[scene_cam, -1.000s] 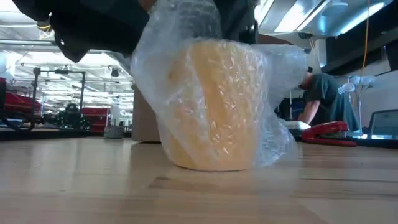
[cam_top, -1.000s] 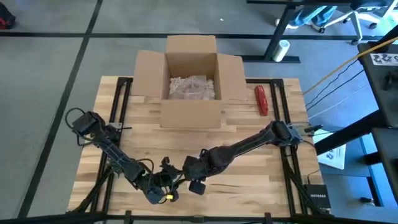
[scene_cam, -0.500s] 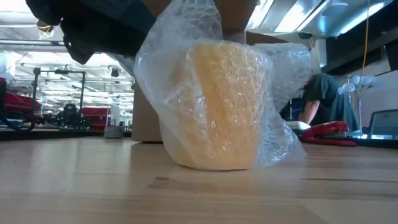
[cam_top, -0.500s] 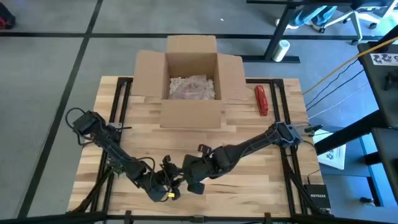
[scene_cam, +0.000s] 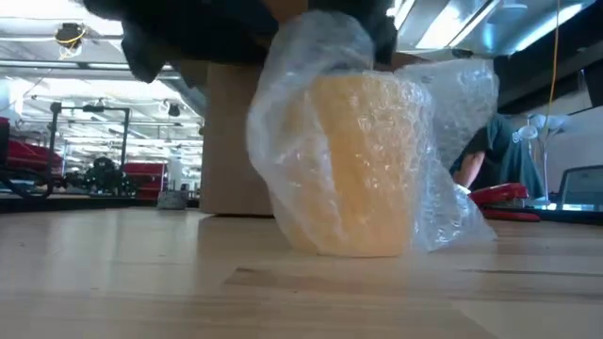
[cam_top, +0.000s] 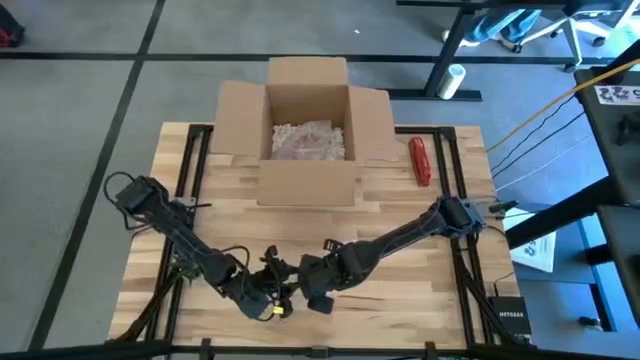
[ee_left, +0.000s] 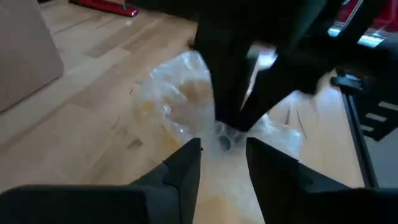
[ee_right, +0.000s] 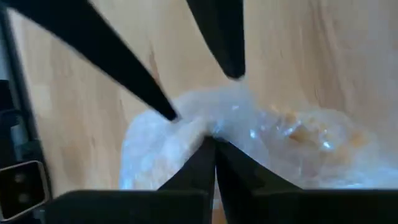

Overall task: Wrap mug
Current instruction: Wrap the yellow mug with bubble wrap

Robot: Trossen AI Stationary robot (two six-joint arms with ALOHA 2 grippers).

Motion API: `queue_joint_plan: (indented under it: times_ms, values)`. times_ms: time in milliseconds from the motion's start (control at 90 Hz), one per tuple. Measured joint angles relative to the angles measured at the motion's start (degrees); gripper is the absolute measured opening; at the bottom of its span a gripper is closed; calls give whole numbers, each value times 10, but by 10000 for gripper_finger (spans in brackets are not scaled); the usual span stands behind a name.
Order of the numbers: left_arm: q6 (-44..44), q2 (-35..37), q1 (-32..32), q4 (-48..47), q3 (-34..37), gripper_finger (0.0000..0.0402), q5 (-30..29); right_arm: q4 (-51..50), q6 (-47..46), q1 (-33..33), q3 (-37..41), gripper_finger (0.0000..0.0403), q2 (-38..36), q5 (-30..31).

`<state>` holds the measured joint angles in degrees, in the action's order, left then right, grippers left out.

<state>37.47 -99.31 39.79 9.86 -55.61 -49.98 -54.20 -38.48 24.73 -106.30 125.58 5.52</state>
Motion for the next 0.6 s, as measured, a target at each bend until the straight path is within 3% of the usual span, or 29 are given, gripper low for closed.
queue_joint_plan:
  times_ms: [256,456,600]
  values:
    - [22,12,37,-11,0,113,1,115,18,-13,74,0,-1,-30]
    - [70,11,52,-54,0,113,0,127,28,-19,78,0,-5,-28]
    - [46,11,37,-48,0,113,0,134,29,-19,77,0,-20,-14]
